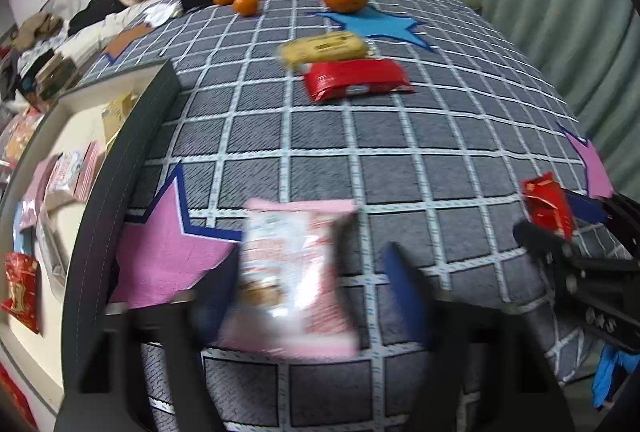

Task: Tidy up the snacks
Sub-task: 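Grasp the Crispy Cranberry pack with left gripper while right grasps red packet, then carry the Crispy Cranberry pack and red packet into the cream tray and release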

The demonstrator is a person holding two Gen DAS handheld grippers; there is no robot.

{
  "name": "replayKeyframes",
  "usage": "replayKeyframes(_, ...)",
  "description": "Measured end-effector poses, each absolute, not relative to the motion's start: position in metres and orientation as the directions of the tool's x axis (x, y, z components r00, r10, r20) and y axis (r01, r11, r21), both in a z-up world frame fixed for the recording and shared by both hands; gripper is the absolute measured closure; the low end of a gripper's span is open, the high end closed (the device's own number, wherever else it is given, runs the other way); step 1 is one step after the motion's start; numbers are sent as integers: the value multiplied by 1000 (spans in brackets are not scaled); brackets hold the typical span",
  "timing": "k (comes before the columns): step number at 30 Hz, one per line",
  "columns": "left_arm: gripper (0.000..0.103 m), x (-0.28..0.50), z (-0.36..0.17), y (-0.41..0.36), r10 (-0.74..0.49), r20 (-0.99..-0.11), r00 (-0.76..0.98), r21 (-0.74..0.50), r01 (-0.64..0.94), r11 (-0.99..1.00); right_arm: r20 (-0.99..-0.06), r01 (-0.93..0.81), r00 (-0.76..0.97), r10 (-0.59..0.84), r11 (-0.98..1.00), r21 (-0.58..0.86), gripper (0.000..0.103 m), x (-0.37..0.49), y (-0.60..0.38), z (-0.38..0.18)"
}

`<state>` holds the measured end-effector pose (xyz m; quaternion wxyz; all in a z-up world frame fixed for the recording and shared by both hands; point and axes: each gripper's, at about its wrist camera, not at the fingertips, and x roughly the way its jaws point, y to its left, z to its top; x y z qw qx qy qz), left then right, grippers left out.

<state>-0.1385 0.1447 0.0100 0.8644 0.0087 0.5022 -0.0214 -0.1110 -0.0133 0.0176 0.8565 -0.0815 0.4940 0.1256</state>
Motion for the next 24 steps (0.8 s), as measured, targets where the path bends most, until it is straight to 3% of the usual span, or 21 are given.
replayKeyframes(1,60,-139,11,143,-36,-869,493,-7,60,998,-866,-298,482,133,954,-19,61,-112,-13,20)
replayKeyframes(2,60,-140,12,142,-47,-874,484,-15,68,998,-866,-300,479,140,954,-12,74,-112,-14,21)
replayKeyframes(10,61,-150,19,151,-115,-869,481,-99,58,993,-871,-252,408,272,951,179,74,-114,-29,27)
replayKeyframes(17,61,-157,48,169,-153,-836,528,-144,59,988,-867,-256,391,310,941,221,74,-110,-13,42)
replayKeyframes(24,61,-161,76,216,-114,-806,580,-141,-2,990,-849,-341,381,367,909,240,74,-98,37,67)
